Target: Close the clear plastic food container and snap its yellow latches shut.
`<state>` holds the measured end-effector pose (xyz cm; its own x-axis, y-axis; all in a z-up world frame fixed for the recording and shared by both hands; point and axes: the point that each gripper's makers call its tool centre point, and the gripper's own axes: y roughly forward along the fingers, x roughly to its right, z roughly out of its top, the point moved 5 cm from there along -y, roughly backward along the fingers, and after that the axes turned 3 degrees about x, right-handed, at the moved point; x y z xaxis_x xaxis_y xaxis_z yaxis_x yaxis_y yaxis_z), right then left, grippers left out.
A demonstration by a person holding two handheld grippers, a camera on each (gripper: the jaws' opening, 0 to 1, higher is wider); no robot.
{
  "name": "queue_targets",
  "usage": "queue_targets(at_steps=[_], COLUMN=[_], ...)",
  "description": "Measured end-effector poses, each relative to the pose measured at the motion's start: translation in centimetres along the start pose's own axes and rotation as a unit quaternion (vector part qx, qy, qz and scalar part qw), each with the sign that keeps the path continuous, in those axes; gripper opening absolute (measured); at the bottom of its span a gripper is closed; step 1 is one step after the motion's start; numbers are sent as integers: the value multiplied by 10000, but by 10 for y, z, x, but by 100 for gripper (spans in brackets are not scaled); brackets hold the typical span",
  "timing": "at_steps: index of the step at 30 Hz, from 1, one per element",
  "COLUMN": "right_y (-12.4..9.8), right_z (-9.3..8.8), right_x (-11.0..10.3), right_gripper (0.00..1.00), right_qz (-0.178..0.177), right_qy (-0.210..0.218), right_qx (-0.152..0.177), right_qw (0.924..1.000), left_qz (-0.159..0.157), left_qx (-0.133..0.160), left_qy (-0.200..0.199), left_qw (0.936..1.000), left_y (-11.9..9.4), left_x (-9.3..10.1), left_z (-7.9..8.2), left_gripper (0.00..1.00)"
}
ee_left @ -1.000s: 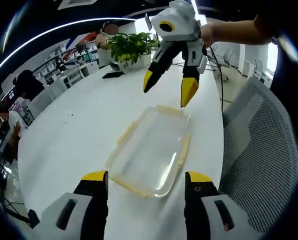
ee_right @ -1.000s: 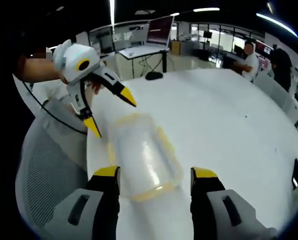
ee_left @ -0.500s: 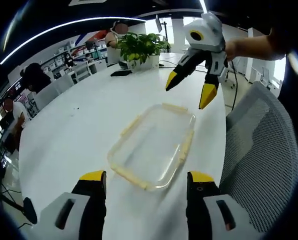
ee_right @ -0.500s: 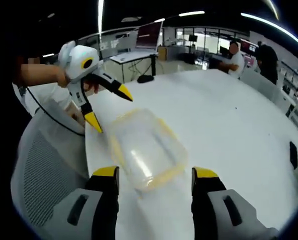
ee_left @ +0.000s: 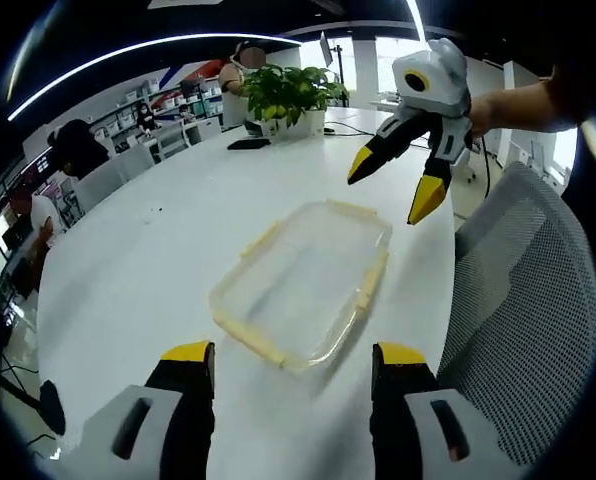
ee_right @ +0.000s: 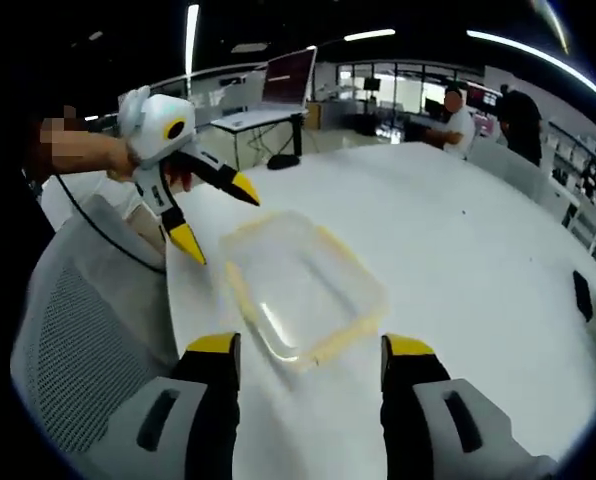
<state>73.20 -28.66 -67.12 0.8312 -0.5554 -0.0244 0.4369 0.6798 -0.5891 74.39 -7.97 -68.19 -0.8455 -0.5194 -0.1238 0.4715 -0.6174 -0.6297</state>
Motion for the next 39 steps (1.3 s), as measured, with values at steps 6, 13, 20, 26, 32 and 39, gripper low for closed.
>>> queue_targets(at_steps=[6, 13, 20, 26, 32, 39], right_y=[4, 9, 15, 20, 23, 24], right_z=[-6, -10, -8, -8, -7, -6], right_x=[-3, -2, -1, -1, 2, 9], right_gripper=[52, 50, 50, 48, 48, 48], right_qz=[-125, -274, -340, -320, -318, -344], right_qy=[-25, -29, 55, 6, -18, 0], right_qx=[12, 39, 71, 52, 22, 22], right_qw=[9999, 9996, 9994, 9995, 9995, 9994], left_qz=[67, 146, 149, 118, 94, 76], left_qx=[35, 43, 59, 80, 61, 61], left_qy=[-73, -134, -155, -185, -168, -150], left_qw=[9999, 9998, 9998, 9997, 9998, 9998], left_y=[3, 7, 12, 15, 20, 26], left_x=[1, 0, -2, -3, -5, -10], left_z=[-1, -1, -1, 0, 2, 6], left_gripper=[57, 55, 52, 47, 48, 48])
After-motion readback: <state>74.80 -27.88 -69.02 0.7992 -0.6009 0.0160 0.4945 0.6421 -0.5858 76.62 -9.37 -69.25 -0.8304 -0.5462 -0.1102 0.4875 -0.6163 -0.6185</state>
